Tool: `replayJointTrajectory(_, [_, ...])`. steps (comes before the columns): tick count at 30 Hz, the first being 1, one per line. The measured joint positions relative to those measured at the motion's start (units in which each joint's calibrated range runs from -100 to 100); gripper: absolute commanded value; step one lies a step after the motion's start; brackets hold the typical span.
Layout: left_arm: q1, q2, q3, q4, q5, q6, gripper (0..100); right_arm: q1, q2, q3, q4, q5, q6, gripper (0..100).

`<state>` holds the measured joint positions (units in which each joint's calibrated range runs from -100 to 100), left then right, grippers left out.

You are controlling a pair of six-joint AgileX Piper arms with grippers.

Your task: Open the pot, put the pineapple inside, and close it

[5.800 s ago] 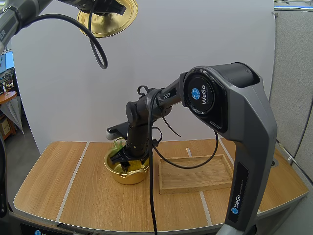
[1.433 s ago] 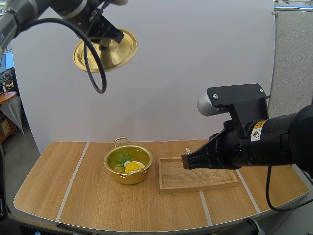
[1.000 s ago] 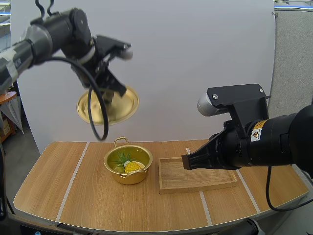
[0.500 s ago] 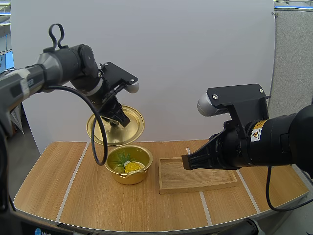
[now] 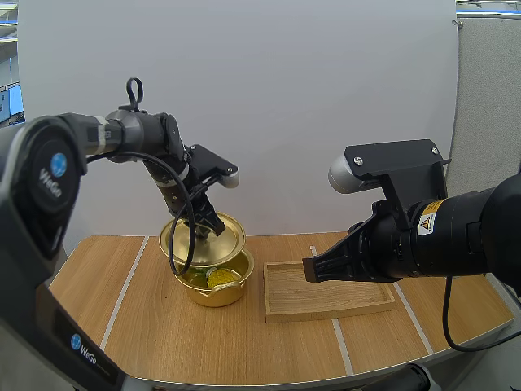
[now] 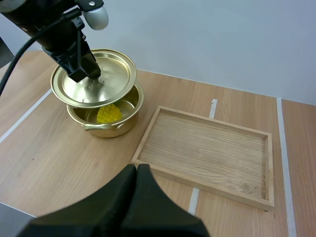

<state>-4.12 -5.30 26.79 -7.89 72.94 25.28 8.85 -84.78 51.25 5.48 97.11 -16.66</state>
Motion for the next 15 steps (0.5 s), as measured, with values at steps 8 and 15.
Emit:
replayJointTrajectory(8, [0.00, 1.0, 1.5, -2.4, -0.5, 2.3, 0, 0.0, 0.0, 0.0, -0.3, 0.0, 0.0, 0])
replayJointTrajectory(15, [0.00, 1.0, 4.6, -3.9, -3.9, 3.9, 0, 0.0, 0.0, 0.0, -0.6, 0.0, 0.0, 0])
